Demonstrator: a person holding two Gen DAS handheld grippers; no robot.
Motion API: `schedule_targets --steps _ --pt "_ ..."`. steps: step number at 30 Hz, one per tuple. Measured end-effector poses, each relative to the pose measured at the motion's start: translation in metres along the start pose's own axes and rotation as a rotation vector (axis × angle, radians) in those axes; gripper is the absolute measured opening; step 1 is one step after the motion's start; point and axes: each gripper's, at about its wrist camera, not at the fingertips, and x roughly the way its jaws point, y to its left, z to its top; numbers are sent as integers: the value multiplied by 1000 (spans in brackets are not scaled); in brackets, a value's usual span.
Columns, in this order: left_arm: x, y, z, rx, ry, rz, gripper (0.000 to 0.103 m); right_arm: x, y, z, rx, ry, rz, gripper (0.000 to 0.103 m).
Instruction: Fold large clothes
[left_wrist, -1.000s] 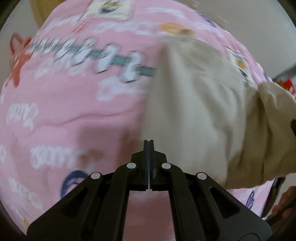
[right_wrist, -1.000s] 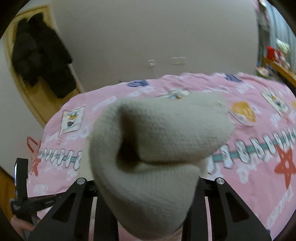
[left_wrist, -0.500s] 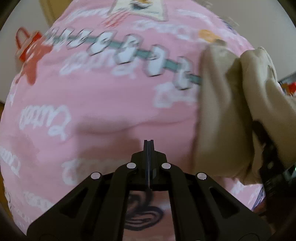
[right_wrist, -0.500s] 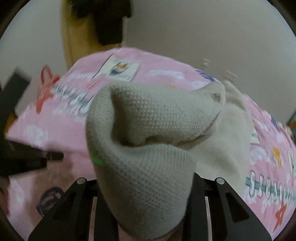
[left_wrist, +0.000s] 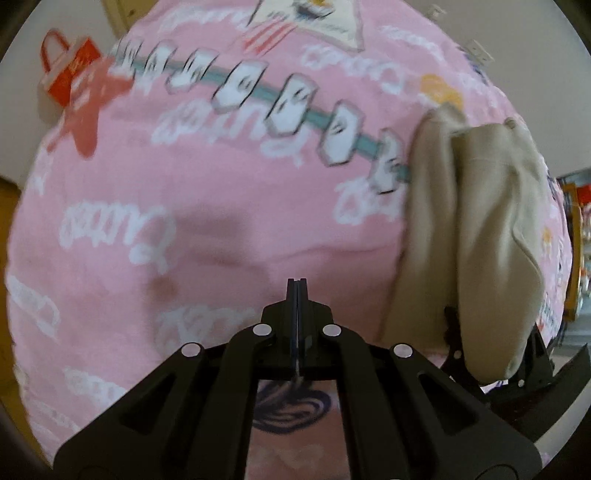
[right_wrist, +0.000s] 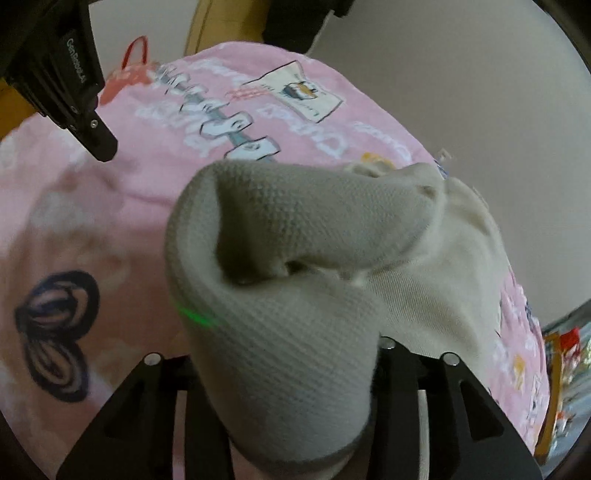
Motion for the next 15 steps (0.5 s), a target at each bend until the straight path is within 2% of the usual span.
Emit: schedule_targets --steps 4,8,10,12,13,14,15 --pt "-33 -20 15 38 -19 -6 0 -49 -25 9 36 18 154 74" --pt "-45 -33 26 25 -16 -40 0 -96 -47 8 41 -3 256 73" --pt "-44 -39 25 26 2 -89 0 -110 -88 10 162 -21 281 73" --pt "-39 -55 23 34 12 -154 0 -104 -137 11 320 -21 241 75" --pt "-35 -67 22 53 16 -177 0 -94 -167 9 414 -12 199 82" --pt "-29 -82 20 77 19 -193 0 -82 -185 10 463 5 165 85" --pt "-22 -93 19 88 23 -194 0 -61 -208 14 512 61 125 85"
